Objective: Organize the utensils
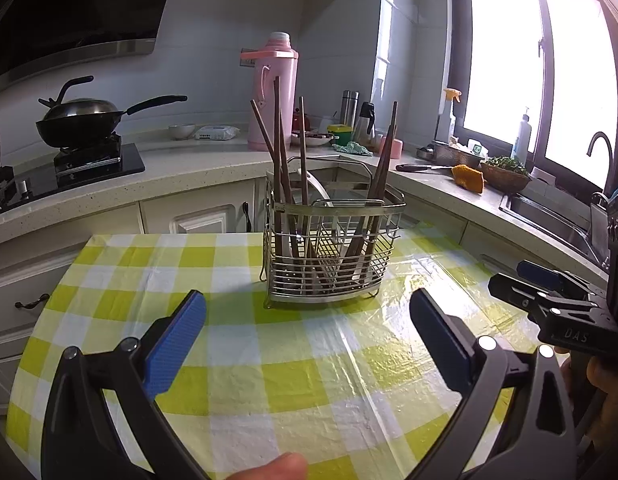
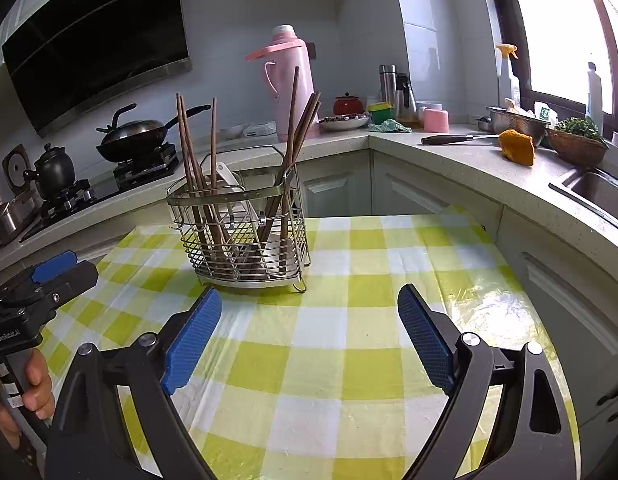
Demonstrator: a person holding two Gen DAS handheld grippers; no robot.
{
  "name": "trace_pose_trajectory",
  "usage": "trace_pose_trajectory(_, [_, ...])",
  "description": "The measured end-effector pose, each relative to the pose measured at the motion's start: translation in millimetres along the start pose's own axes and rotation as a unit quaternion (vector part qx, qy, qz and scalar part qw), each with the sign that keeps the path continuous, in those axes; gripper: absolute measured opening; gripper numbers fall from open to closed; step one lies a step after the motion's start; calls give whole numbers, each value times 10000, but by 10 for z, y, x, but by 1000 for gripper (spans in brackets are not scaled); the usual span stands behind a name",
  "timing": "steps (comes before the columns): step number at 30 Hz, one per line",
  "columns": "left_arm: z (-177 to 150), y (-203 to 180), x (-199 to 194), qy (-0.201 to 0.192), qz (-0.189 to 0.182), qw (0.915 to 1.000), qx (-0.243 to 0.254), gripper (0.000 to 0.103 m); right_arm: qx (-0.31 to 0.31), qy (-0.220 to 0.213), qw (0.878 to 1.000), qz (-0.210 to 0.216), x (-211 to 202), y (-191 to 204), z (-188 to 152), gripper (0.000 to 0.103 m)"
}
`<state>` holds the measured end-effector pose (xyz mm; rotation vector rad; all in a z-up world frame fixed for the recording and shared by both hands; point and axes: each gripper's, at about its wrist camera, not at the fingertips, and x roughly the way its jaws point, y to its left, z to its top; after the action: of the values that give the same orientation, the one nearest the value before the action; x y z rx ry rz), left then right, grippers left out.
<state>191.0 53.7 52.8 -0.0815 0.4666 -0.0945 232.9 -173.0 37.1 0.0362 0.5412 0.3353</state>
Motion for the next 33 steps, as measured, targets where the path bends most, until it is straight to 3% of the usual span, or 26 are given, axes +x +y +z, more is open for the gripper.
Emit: trace_pose_trajectory(33, [-21, 10, 24, 41, -18, 10000, 2, 98, 19, -5, 10000, 67, 2, 9, -17, 84])
